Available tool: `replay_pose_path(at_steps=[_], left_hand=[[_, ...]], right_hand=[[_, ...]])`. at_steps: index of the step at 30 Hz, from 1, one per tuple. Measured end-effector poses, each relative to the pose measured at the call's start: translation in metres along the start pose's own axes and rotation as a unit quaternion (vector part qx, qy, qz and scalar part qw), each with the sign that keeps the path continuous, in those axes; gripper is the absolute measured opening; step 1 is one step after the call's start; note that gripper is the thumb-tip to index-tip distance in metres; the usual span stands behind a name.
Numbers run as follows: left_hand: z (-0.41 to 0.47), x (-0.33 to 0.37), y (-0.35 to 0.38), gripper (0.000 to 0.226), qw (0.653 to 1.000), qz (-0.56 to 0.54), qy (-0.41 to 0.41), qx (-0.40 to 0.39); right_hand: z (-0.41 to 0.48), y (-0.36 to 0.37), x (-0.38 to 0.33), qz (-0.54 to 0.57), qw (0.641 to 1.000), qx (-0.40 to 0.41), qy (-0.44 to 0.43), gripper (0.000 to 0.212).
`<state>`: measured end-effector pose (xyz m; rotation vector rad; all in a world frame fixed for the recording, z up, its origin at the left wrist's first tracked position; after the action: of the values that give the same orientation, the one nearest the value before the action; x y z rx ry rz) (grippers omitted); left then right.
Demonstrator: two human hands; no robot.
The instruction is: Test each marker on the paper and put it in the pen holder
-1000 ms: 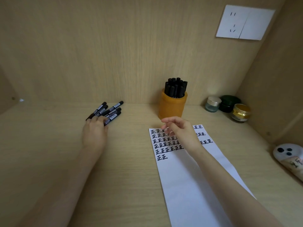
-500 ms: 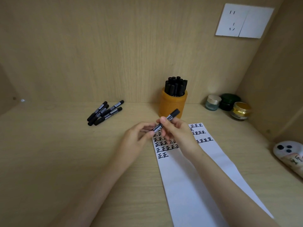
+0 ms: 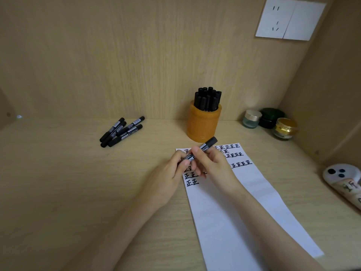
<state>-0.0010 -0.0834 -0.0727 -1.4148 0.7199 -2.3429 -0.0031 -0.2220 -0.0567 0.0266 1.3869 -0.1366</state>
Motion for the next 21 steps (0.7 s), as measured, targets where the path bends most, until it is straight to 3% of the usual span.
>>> replay_pose_path(at_steps=[8, 12, 17, 21], left_hand=[[-0.002, 0.006, -0.007, 0.013, 0.995, -0.087, -0.036, -0.016], [-0.005, 0.007, -0.008, 0.022, 0.994, -0.094, -0.062, -0.002], [-0.011, -0.004, -0.012, 0.016, 0.998, -0.039, -0.039, -0.005], [-0.019, 0.001, -0.002, 0.01, 0.997, 0.014, 0.005, -0.082]], right_hand=[[-0.007, -0.001, -0.002, 0.023, 1.0, 0.005, -0.013, 0.023], [-0.008, -0.011, -0.001, 0.089, 0.994, 0.062, 0.014, 0.024], [-0.007, -0.04, 0.007, 0.125, 0.976, 0.162, 0.073, 0.016], [-0.014, -0.042, 0.013, 0.12, 0.975, 0.163, 0.096, 0.018]])
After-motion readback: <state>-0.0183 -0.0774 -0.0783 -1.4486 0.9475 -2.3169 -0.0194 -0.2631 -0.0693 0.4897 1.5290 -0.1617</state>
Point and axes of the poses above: each hand's wrist, its own z-axis towards the middle knuckle, its own y-axis out of the palm, x = y × z, the point moved 3 cm from there along z, towards the middle knuckle, and after that the axes turned 10 degrees about x, right-handed, at the moved point
